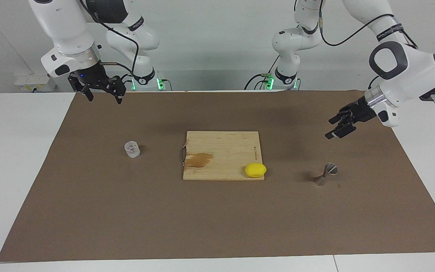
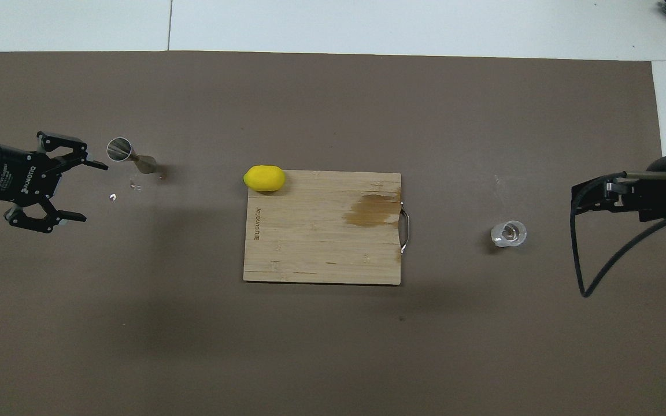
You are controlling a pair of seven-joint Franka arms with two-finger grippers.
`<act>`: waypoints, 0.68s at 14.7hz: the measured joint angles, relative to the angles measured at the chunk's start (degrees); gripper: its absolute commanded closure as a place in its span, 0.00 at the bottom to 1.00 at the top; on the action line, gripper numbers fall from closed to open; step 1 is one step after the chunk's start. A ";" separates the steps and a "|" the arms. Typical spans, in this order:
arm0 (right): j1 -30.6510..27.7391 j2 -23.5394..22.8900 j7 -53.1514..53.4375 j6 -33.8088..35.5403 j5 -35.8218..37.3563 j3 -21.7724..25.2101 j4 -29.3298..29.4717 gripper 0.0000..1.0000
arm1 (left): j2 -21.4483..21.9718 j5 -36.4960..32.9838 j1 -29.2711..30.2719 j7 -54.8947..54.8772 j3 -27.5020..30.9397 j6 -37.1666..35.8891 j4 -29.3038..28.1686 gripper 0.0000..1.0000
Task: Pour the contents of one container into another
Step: 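Open the left gripper and move it toward the small metal cup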
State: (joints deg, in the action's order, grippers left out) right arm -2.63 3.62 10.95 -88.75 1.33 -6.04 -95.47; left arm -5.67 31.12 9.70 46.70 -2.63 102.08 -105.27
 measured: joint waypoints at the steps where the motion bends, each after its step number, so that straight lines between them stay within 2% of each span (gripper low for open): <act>1: 0.00 0.06 0.00 0.00 0.00 0.04 0.00 0.00 | 0.01 3.00 0.92 3.61 0.03 1.99 -1.38 0.00; 4: 0.00 0.11 0.00 -0.03 0.00 0.04 -0.02 0.00 | 0.00 13.85 3.15 12.56 0.03 7.91 -5.95 0.00; 8: 0.07 0.07 0.00 -1.81 0.00 -0.03 -0.43 0.00 | -0.57 28.85 4.81 15.37 0.03 11.82 -11.10 0.00; 10: 0.09 -0.17 0.00 -2.11 0.00 -0.11 -0.67 0.00 | -2.52 35.40 6.36 15.55 0.03 12.36 -12.38 0.00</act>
State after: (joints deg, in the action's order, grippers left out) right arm -2.54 3.45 10.95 -90.86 1.33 -6.15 -96.14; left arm -8.19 66.53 16.06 62.24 -2.61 114.44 -117.65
